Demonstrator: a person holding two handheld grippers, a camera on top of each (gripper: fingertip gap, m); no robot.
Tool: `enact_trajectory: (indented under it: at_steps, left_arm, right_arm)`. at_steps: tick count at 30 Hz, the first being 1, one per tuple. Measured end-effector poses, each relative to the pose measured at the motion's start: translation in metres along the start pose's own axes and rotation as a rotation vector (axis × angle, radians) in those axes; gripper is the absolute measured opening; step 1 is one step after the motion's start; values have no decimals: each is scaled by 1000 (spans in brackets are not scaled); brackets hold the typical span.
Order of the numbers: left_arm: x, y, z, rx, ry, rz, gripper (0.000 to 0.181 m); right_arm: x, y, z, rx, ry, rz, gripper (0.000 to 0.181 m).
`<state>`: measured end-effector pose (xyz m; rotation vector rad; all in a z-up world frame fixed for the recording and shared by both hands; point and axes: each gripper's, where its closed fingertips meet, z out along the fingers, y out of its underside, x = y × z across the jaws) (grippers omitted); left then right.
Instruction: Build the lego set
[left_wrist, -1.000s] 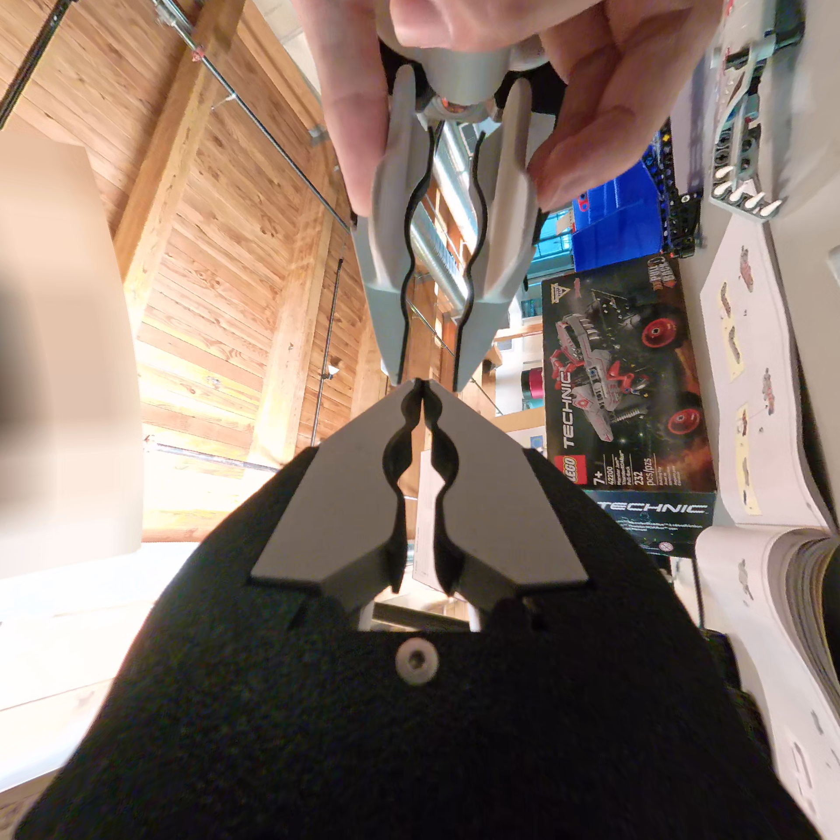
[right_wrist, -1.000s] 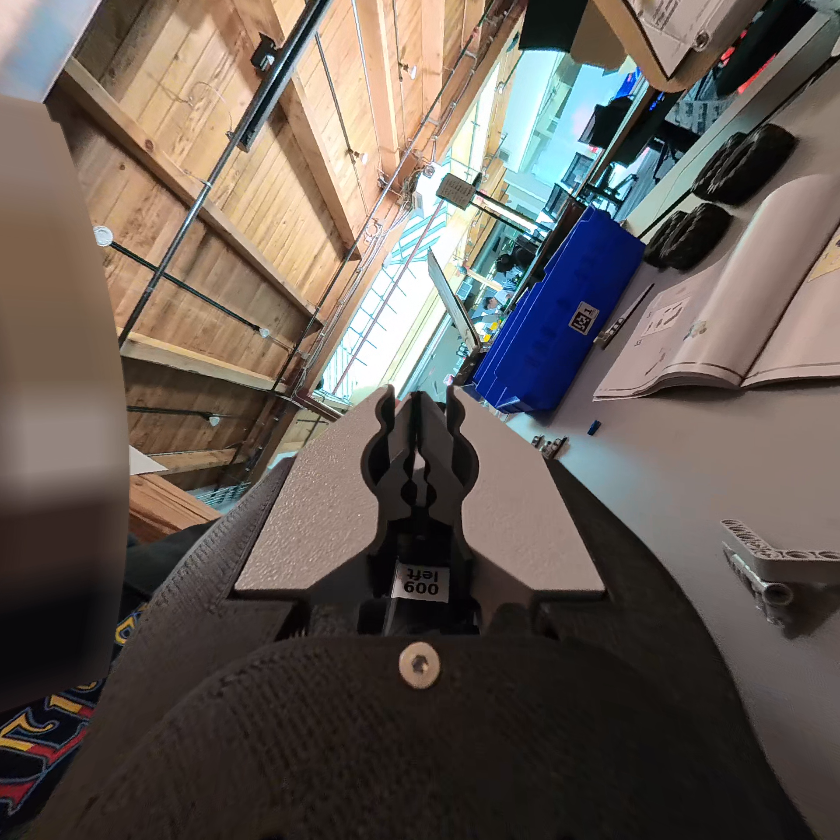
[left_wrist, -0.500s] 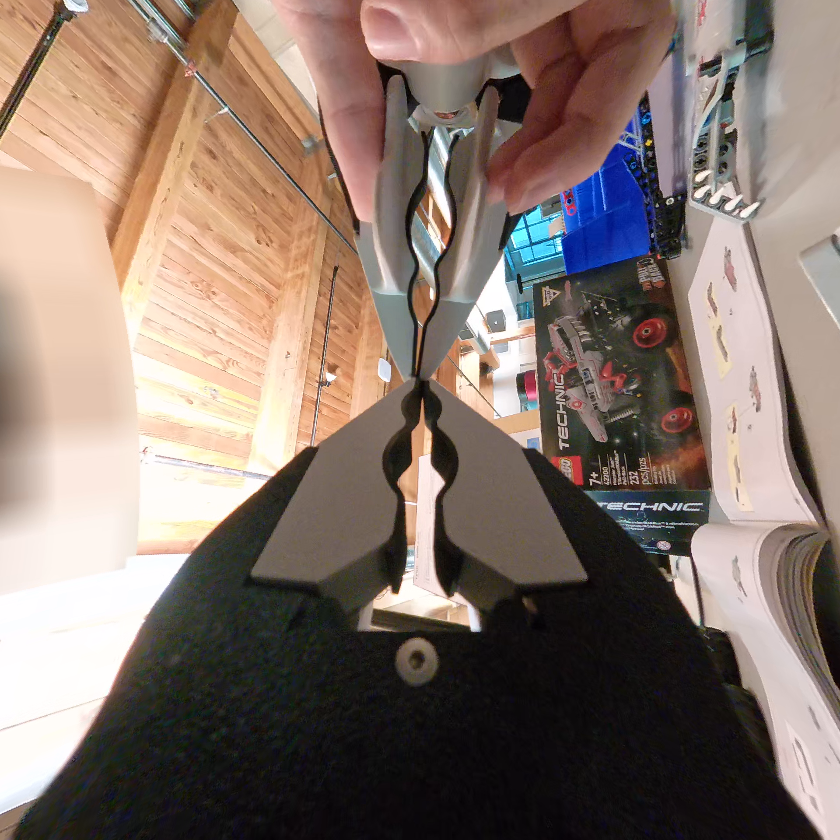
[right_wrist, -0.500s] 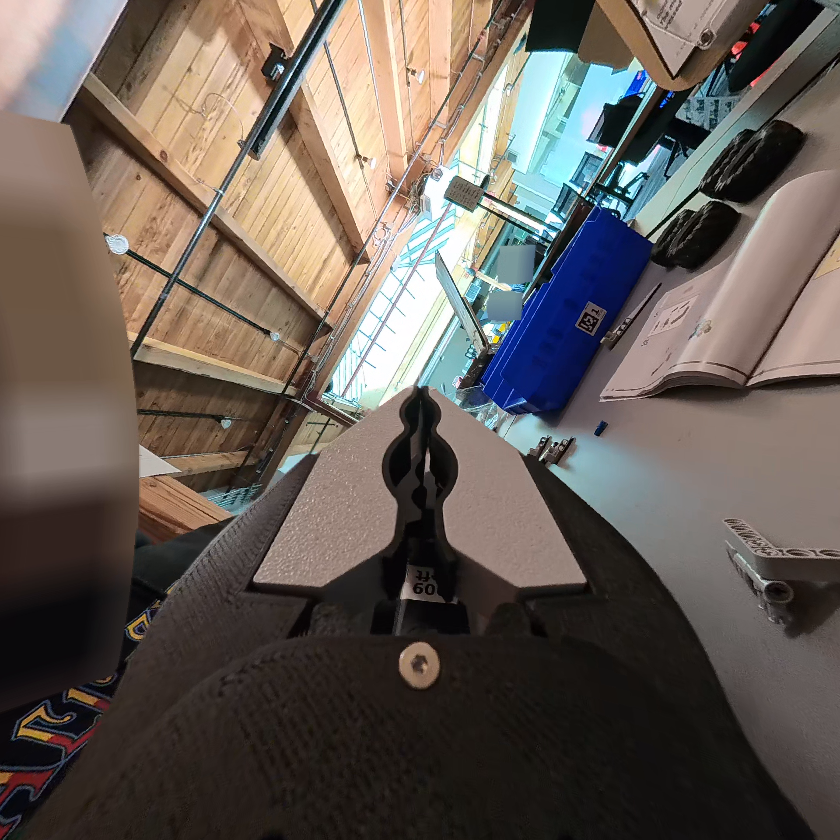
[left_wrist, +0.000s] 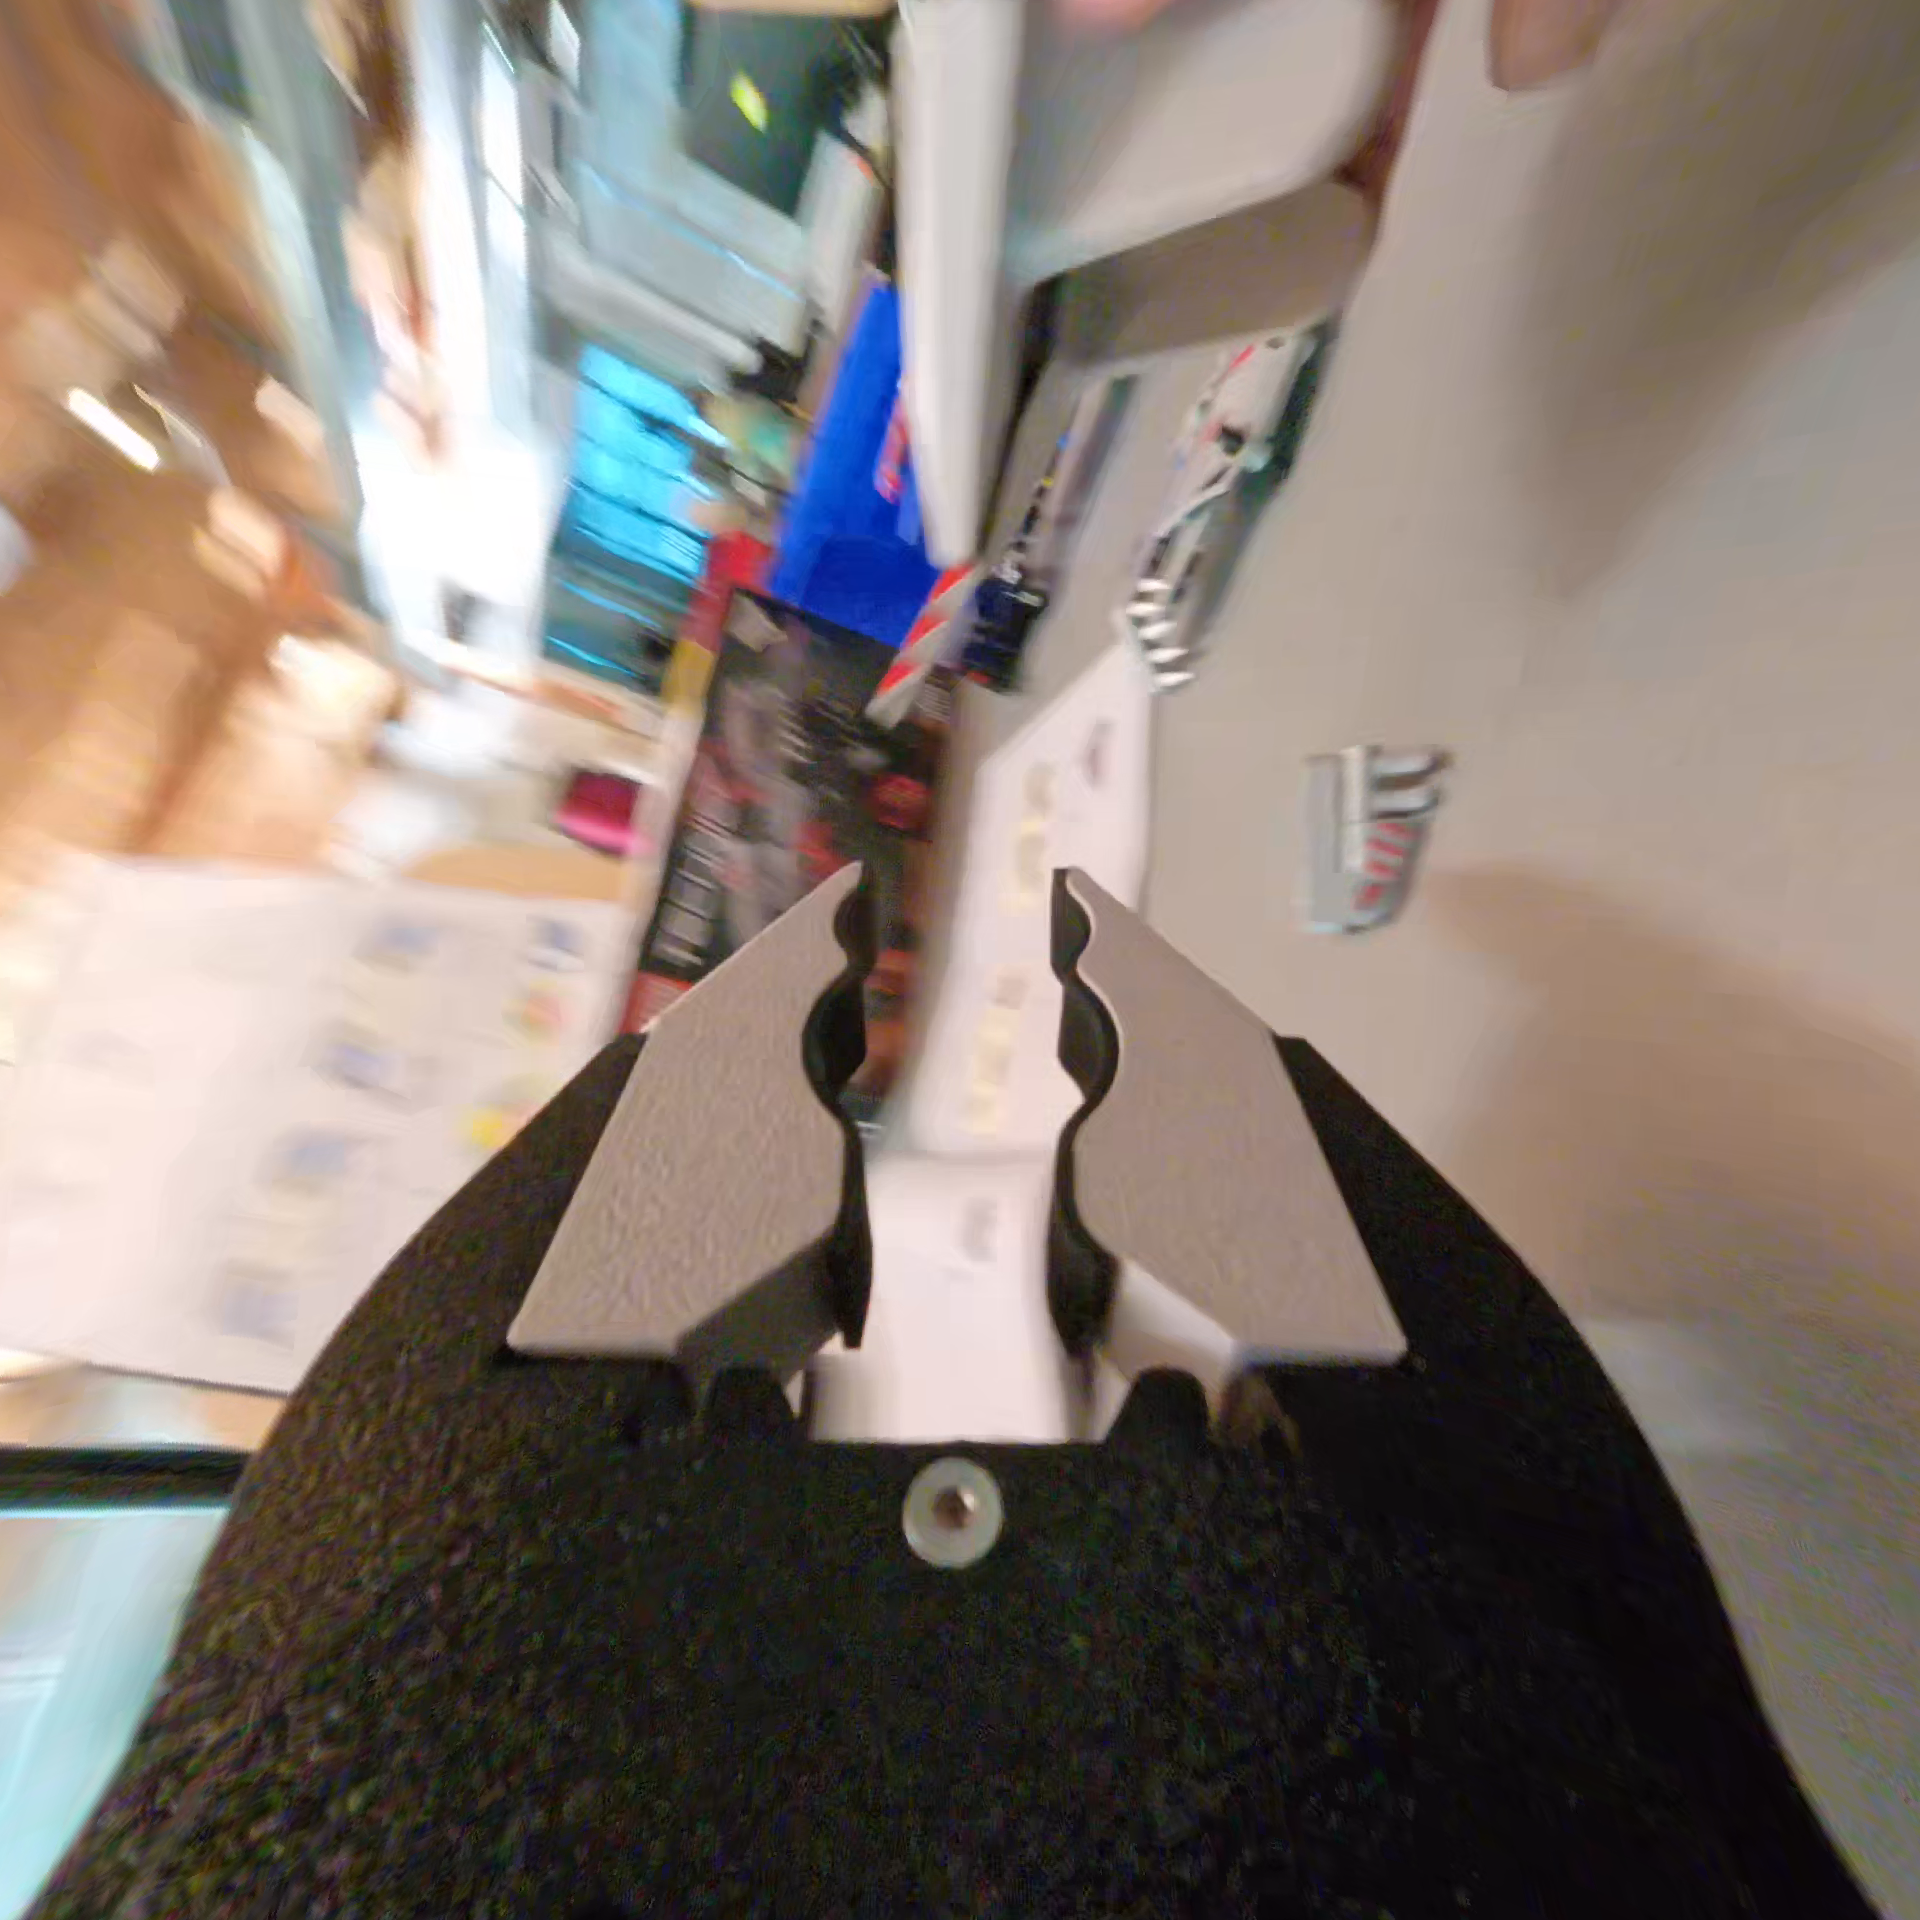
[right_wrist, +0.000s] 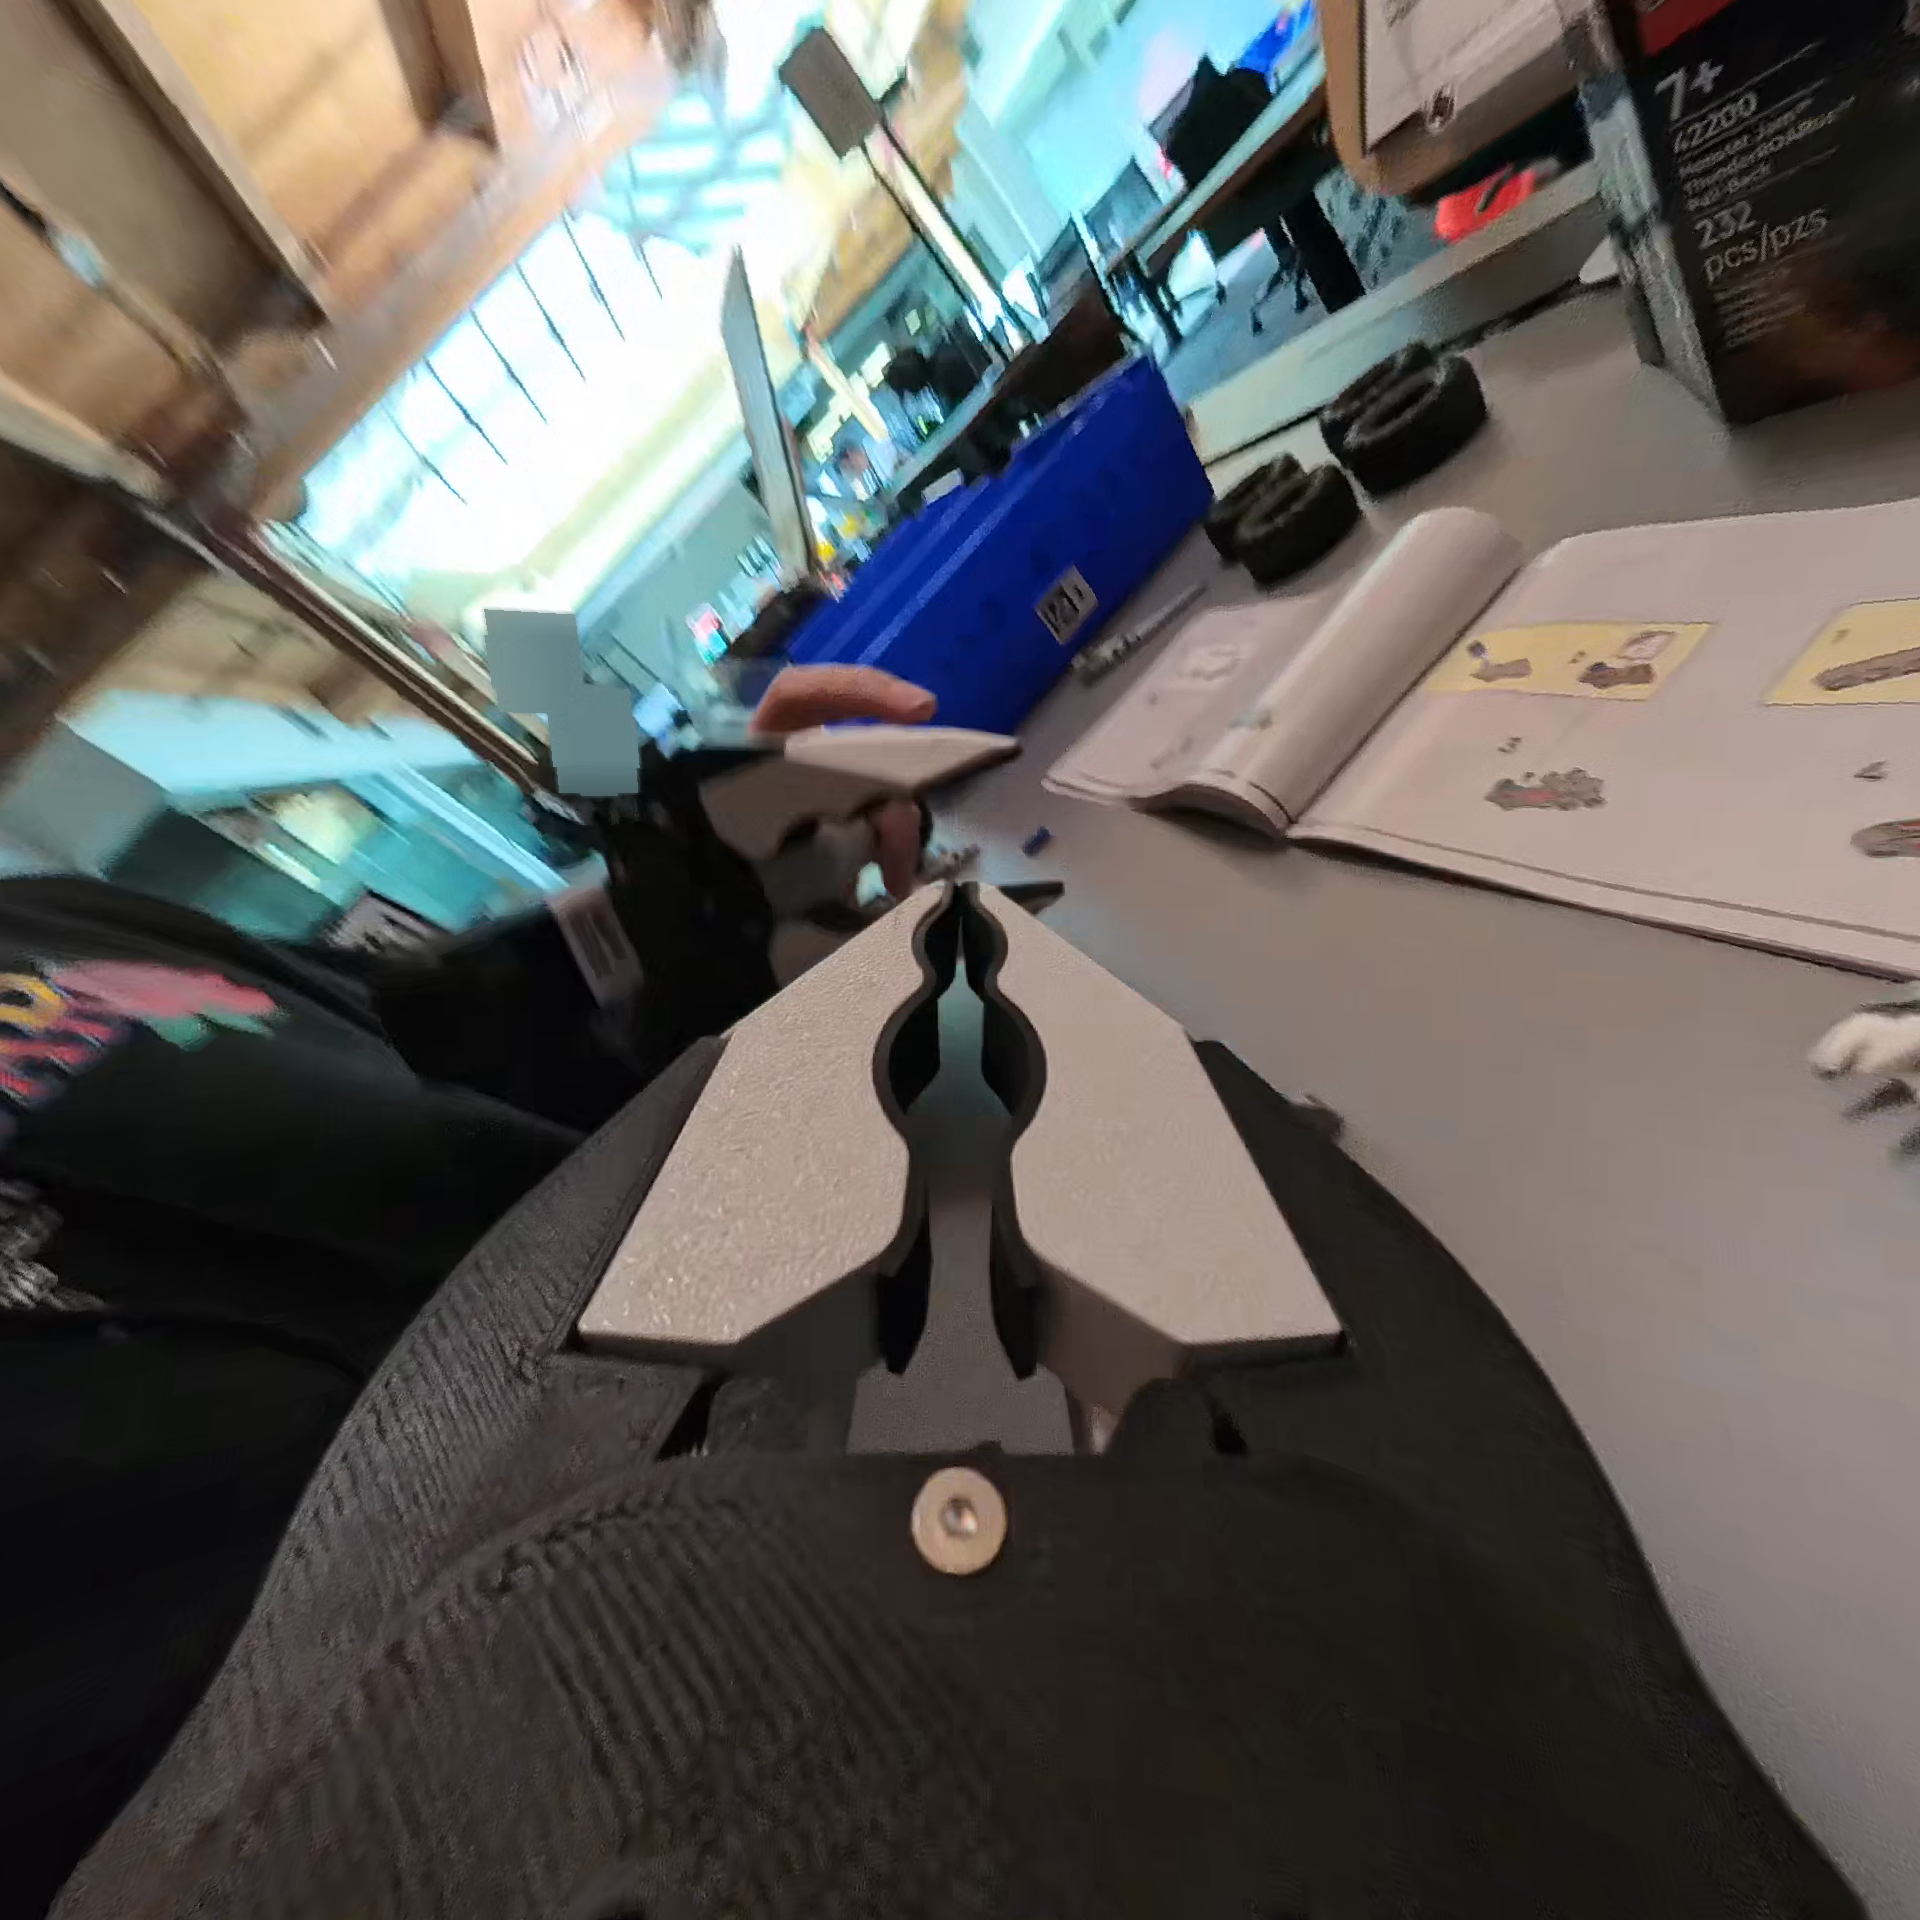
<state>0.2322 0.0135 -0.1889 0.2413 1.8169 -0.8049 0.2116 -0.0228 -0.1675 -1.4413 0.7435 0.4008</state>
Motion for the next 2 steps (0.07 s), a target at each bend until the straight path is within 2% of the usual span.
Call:
enact_trajectory:
  at_steps: [2]
  left_arm:
    - [30,11,-1,-42,282,-316,32]
  right_arm:
    - [9,19,-6,-123,58,-144,0]
